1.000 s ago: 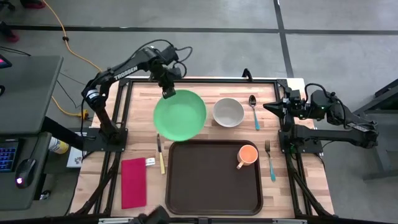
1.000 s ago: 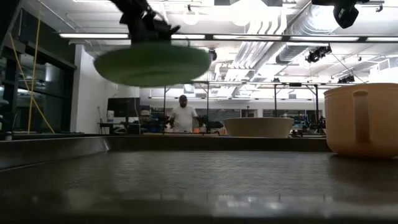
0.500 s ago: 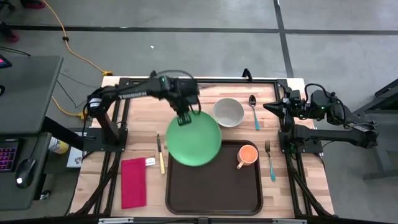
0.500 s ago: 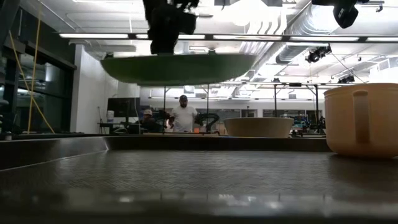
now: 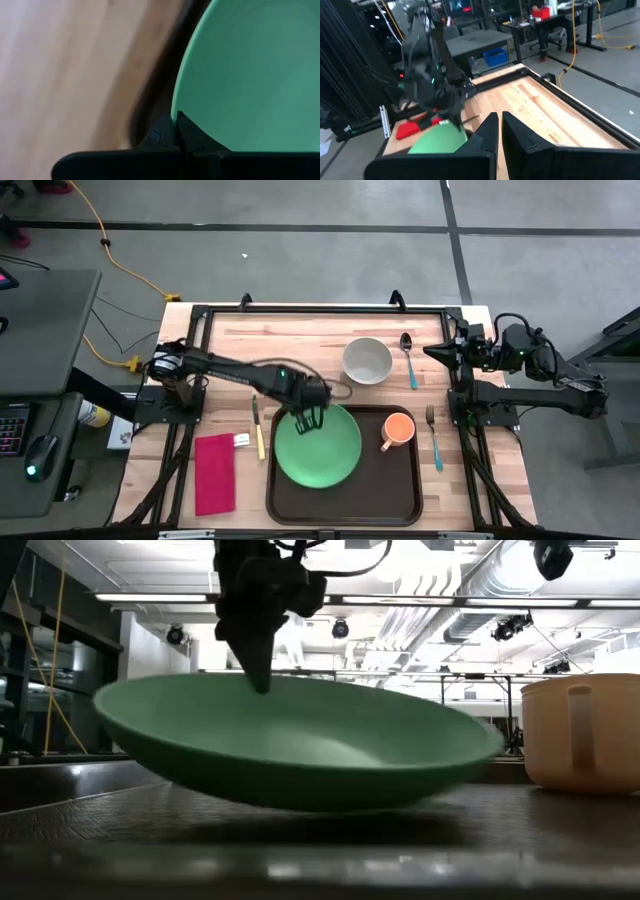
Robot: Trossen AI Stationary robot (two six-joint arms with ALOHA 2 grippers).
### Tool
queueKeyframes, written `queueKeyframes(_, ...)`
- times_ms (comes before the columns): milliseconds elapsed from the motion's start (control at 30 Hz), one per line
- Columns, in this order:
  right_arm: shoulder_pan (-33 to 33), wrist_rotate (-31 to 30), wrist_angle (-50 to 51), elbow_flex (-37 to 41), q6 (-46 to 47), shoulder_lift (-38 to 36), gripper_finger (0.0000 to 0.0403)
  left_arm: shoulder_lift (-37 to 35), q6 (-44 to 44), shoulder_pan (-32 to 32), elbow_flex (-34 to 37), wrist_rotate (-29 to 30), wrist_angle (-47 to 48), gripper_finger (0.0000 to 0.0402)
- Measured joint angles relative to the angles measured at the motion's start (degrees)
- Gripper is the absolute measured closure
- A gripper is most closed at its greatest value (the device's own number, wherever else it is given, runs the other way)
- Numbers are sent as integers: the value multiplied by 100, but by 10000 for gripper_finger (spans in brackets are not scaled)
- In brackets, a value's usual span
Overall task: Set up tray
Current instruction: Put the green plate on the black serving tray to the bottom left of the orange mug
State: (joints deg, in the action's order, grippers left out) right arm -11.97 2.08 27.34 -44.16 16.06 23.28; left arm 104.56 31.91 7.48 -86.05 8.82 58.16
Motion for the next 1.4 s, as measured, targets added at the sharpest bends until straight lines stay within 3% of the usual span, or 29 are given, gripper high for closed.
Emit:
queueKeyframes(467, 0, 769, -267, 0, 14, 141, 402, 819, 1515, 312, 286, -302, -1480, 388)
queueKeyframes(867, 0, 1346, -235, 0, -179, 189, 402, 953, 2837, 661, 292, -701, -2473, 388)
queueKeyframes(1267, 0, 1472, -235, 0, -641, 189, 402, 1188, 3150, 715, 275, -826, -3372, 388)
queueKeyframes(1400, 0, 1467, -233, 0, -713, 189, 402, 1499, 3131, 717, -15, -841, -3092, 388)
